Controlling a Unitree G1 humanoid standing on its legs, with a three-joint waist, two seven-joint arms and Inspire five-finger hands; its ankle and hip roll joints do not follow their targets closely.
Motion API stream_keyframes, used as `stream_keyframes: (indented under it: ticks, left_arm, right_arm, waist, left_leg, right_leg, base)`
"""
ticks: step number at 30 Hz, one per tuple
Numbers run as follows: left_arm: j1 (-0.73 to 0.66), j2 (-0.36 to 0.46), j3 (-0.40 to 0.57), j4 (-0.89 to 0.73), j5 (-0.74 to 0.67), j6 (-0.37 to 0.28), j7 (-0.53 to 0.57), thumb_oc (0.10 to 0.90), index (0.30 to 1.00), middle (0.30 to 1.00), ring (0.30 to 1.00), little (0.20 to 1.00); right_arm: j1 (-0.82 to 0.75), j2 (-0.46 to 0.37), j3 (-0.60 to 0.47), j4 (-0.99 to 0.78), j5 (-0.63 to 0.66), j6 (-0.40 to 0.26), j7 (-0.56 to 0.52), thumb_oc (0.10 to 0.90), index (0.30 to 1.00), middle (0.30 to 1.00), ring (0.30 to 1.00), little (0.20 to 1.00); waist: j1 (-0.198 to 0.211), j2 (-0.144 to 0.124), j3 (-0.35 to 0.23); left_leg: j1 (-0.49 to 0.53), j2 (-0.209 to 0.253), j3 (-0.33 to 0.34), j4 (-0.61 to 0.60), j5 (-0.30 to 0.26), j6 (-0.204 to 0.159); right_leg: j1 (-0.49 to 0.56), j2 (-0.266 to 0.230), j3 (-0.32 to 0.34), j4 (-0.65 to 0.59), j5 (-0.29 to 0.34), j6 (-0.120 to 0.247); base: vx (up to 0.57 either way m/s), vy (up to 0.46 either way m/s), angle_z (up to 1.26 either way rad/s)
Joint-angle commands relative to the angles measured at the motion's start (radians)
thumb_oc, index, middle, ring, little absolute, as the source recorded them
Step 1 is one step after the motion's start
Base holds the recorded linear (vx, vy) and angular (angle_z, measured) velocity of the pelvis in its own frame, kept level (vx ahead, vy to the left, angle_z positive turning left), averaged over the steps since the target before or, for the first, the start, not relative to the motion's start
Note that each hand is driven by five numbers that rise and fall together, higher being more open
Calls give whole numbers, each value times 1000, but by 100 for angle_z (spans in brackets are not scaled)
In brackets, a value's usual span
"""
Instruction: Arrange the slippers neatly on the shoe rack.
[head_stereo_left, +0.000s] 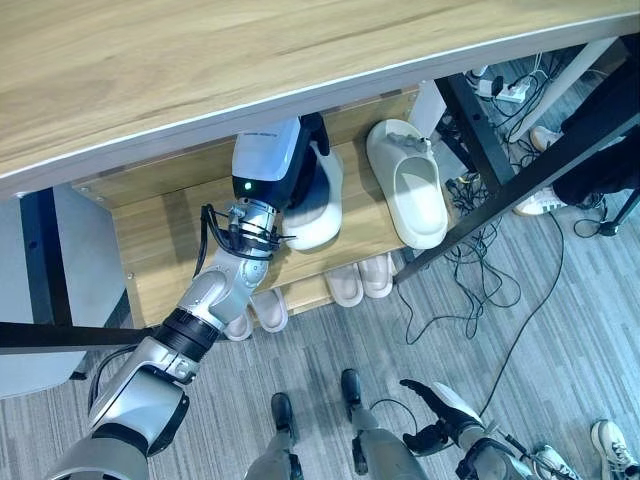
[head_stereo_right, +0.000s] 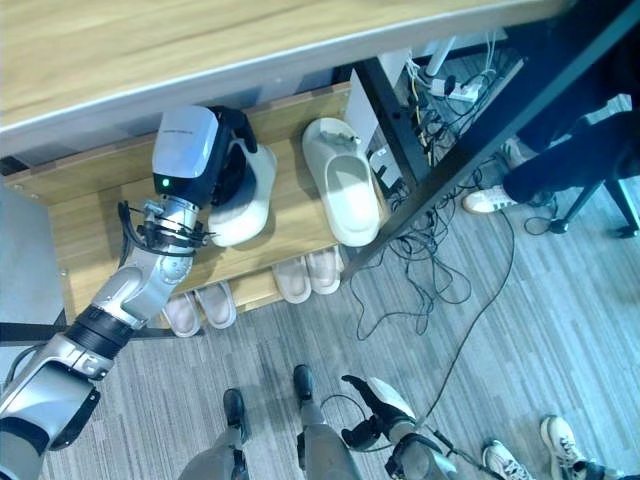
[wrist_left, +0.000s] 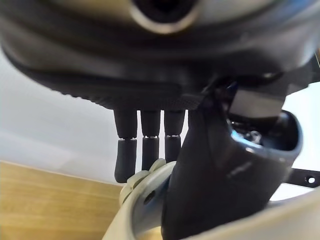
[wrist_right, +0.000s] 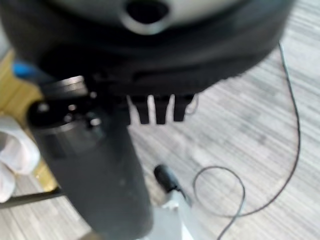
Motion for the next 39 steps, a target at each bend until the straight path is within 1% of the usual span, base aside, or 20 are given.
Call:
stream_keyframes:
  ticks: [1, 2, 3, 5, 8, 13, 23, 28, 32, 35, 39]
  left_arm:
    - [-91, -75, 67, 23, -17, -23, 85, 400, 300, 300, 300, 300]
    - [-93, -84, 67, 23, -21, -22, 88, 562, 542, 542, 542, 542]
    - [-97, -92, 66, 26, -24, -19, 91, 800, 900, 900, 900, 900]
    - [-100, -125, 61, 37, -35, -13, 97, 800, 900, 900, 900, 900]
    - [-103, -148, 48, 44, -38, -13, 94, 800, 900, 900, 900, 900]
    - [-99, -160, 36, 47, -38, -15, 87, 800, 900, 900, 900, 900]
    - [-93, -142, 29, 25, -25, -24, 73, 800, 900, 900, 900, 900]
    - [-78, -127, 32, -4, -36, -42, 58, 800, 900, 900, 900, 900]
    - [-51, -122, 46, -40, -66, -61, 52, 800, 900, 900, 900, 900]
    - [8, -132, 68, -92, -121, -86, 56, 800, 900, 900, 900, 900]
    - [49, -135, 66, -136, -142, -107, 39, 800, 900, 900, 900, 900]
  right_arm:
    - [80, -62, -33, -69, 29, -13, -25, 800, 900, 900, 900, 900]
    - [80, -62, -31, -66, 28, -12, -26, 800, 900, 900, 900, 900]
    - [80, -61, -31, -64, 28, -11, -27, 800, 900, 900, 900, 900]
    - [79, -60, -29, -58, 29, -9, -31, 800, 900, 900, 900, 900]
    - [78, -60, -29, -59, 31, -9, -36, 800, 900, 900, 900, 900]
    - [78, -59, -28, -62, 32, -8, -41, 800, 900, 900, 900, 900]
    - [78, -47, -20, -49, 31, -12, -49, 800, 900, 900, 900, 900]
    - [77, -38, -22, -46, 39, -13, -51, 800, 900, 900, 900, 900]
    - [78, -29, -25, -42, 41, -12, -54, 800, 900, 900, 900, 900]
    - [76, -8, -32, -25, 47, -7, -63, 800, 900, 900, 900, 900]
    - [74, -2, -38, -27, 48, -5, -68, 800, 900, 900, 900, 900]
  waist:
    - [-1, -3, -48]
    - [-3, -2, -47]
    - [-4, -1, -47]
    - [-9, 3, -48]
    - [-12, 3, -49]
    - [-12, 6, -51]
    - [-7, 7, -55]
    - [0, 6, -57]
    - [6, 5, -58]
    - [17, 2, -58]
    - [25, -3, -54]
  left_leg:
    - [-68, 1, -32, -11, 61, 6]
    - [-68, 0, -31, -11, 61, 6]
    - [-67, 1, -30, -11, 60, 6]
    - [-64, 0, -27, -11, 58, 6]
    - [-62, -1, -26, -11, 56, 7]
    - [-60, -3, -25, -11, 54, 8]
    - [-66, -2, -32, -11, 56, 9]
    - [-68, -4, -41, -11, 58, 8]
    - [-68, -4, -46, -11, 61, 8]
    - [-69, -6, -53, -11, 64, 7]
    - [-71, -7, -62, -11, 67, 7]
  right_leg:
    - [-55, -19, -45, 79, -39, 58]
    - [-56, -18, -44, 80, -40, 58]
    - [-57, -18, -44, 81, -41, 58]
    - [-57, -19, -41, 85, -42, 56]
    - [-57, -18, -38, 85, -43, 56]
    - [-57, -17, -38, 84, -42, 56]
    - [-56, -15, -46, 85, -45, 54]
    - [-51, -13, -52, 81, -47, 53]
    - [-48, -14, -60, 82, -49, 51]
    - [-42, -14, -71, 82, -51, 50]
    - [-40, -15, -82, 82, -50, 50]
  base:
    - [0, 0, 0]
    - [0, 0, 0]
    - [0, 0, 0]
    - [0, 0, 0]
    - [0, 0, 0]
    - [0, -2, -4]
    - [2, -4, -4]
    - [0, -5, 2]
    - [-2, -11, 11]
    - [-3, -8, 5]
    - [-13, -1, 6]
